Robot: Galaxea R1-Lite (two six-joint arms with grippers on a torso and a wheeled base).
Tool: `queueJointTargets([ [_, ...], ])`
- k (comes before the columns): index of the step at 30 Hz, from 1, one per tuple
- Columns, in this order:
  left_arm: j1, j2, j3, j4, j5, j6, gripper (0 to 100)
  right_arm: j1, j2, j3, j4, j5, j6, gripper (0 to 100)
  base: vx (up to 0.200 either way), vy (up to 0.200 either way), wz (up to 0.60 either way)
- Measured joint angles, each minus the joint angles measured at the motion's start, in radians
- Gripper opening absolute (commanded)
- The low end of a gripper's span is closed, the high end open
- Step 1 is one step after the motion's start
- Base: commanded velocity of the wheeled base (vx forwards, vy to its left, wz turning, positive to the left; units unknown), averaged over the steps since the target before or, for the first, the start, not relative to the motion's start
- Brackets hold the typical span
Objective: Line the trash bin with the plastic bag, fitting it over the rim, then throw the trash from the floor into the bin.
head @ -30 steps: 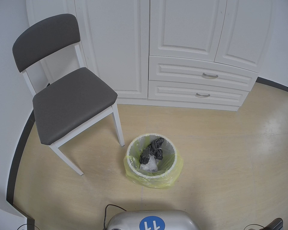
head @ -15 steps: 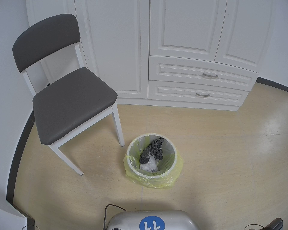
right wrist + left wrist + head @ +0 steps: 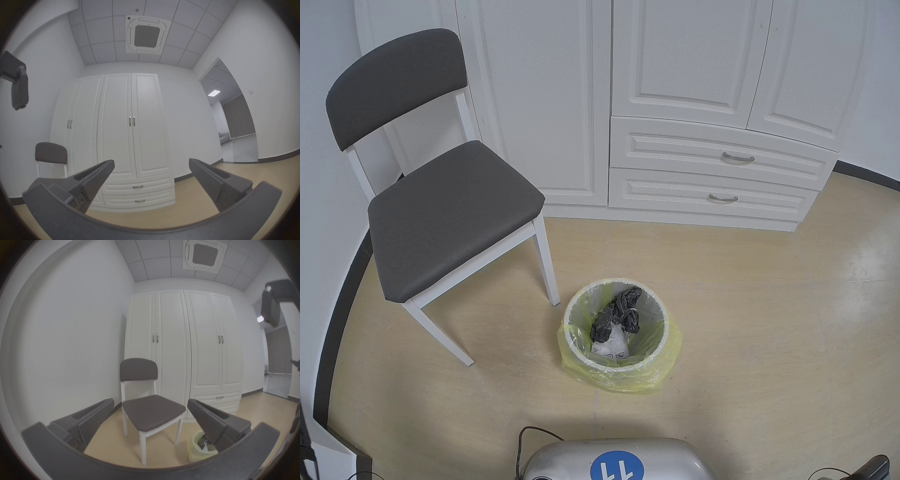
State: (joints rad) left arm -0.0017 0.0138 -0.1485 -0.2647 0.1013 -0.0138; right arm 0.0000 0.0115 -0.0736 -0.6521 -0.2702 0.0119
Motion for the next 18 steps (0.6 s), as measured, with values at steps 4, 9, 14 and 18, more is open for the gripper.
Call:
queueJointTargets([
  [4,0.0,0.0,0.096,-0.023,0.005,0.003,100,0.0,0.0,0.04,-0.094,0.022,0.006,100,0.0,0.0,0.0],
  [9,0.0,-0.001,0.124,0.111,0.009,0.004,100,0.0,0.0,0.053,-0.093,0.032,0.018,100,0.0,0.0,0.0],
  [14,0.0,-0.001,0.13,0.191,0.01,0.003,100,0.0,0.001,0.056,-0.035,0.046,0.02,100,0.0,0.0,0.0],
  [18,0.0,0.0,0.131,0.194,0.01,0.007,100,0.0,0.001,0.056,0.042,0.054,0.016,100,0.0,0.0,0.0],
])
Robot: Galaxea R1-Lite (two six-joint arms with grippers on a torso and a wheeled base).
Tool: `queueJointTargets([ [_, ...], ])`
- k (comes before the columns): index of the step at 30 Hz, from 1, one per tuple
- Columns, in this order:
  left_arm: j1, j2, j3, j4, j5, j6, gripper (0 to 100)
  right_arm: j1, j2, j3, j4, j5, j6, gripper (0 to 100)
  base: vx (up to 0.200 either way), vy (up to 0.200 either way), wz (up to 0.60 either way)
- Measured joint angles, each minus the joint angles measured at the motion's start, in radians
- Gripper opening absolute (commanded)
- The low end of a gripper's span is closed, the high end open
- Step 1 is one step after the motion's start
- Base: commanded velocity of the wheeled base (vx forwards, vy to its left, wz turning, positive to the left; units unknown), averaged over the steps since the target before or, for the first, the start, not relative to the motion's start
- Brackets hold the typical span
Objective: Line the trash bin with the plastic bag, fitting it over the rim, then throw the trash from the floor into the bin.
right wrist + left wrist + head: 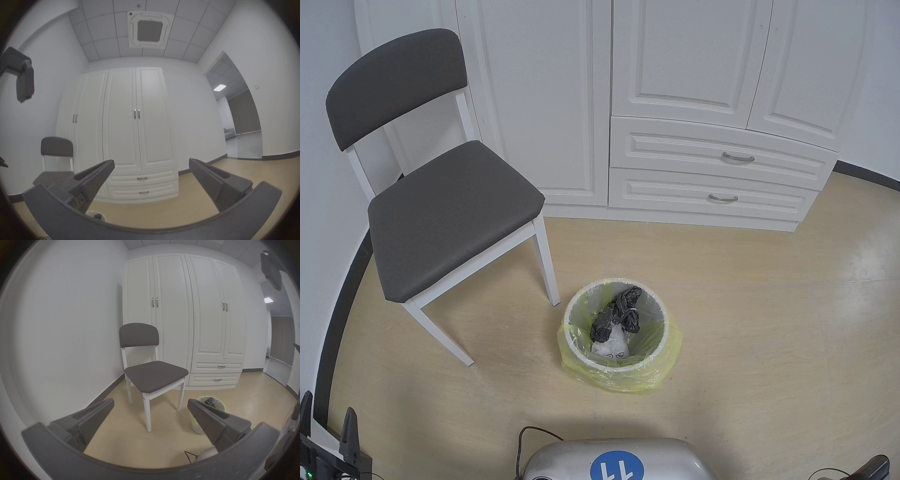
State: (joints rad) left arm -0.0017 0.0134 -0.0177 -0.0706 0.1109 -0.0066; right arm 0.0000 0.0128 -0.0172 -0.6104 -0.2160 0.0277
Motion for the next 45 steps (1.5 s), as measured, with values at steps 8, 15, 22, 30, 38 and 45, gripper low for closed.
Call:
queueJointTargets([
  [8,0.0,0.0,0.0,0.002,-0.003,0.041,100,0.0,0.0,0.0,0.236,0.036,-0.003,100,0.0,0.0,0.0],
  [15,0.001,0.0,0.0,0.015,-0.032,0.051,100,0.0,0.001,0.0,0.412,0.055,-0.006,100,0.0,0.0,0.0],
  [22,0.002,0.0,0.0,0.02,-0.066,0.045,100,0.0,0.001,0.0,0.54,0.064,-0.023,100,0.0,0.0,0.0],
  [30,0.001,0.001,0.0,0.091,-0.141,0.031,100,0.0,0.001,0.0,0.55,0.166,-0.054,100,0.0,0.0,0.0],
  [38,0.0,0.001,0.0,0.071,-0.145,0.026,100,0.0,0.002,0.0,0.554,0.182,-0.071,100,0.0,0.0,0.0],
  [45,0.0,0.001,0.0,0.071,-0.145,0.027,100,-0.001,0.002,0.0,0.557,0.182,-0.083,100,0.0,0.0,0.0],
])
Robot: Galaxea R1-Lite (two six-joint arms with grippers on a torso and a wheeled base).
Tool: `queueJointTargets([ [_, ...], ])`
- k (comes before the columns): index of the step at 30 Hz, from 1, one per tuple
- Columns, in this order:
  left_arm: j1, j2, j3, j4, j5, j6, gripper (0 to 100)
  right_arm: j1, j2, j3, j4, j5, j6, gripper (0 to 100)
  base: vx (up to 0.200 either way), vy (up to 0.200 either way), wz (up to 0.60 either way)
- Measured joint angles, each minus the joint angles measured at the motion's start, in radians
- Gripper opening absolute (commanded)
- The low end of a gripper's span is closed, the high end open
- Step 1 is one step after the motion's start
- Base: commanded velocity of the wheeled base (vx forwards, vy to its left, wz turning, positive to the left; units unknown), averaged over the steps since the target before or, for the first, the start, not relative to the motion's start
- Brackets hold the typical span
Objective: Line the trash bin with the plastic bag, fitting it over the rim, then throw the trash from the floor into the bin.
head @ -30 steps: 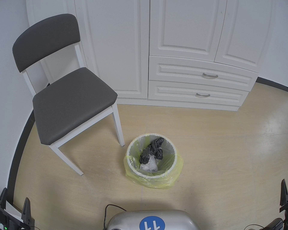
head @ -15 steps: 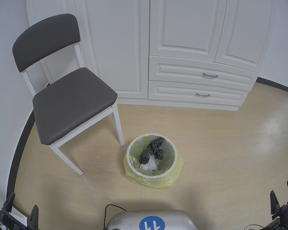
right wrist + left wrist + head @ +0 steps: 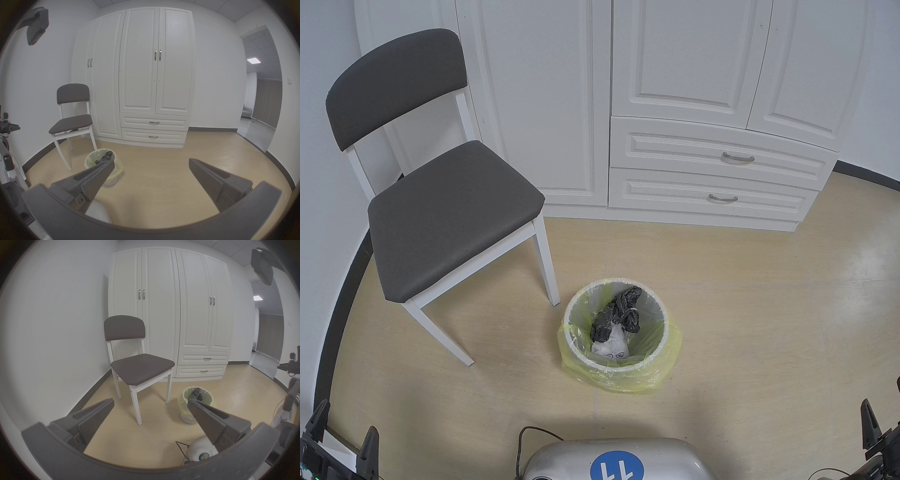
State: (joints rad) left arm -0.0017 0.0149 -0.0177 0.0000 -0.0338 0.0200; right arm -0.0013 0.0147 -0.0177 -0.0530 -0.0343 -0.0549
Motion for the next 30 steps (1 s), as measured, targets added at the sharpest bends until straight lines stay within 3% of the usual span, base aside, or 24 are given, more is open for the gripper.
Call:
queueJointTargets([
  [12,0.0,0.0,0.0,0.0,-0.001,0.004,100,0.004,0.0,0.0,0.063,0.05,0.023,100,0.0,0.0,0.0],
  [19,0.0,0.001,0.0,0.0,-0.002,0.004,100,0.005,0.0,0.0,0.059,0.039,0.072,100,0.0,0.0,0.0],
  [30,0.001,0.001,0.0,0.0,0.001,-0.005,100,0.002,0.0,0.0,0.049,0.031,0.073,100,0.0,0.0,0.0],
])
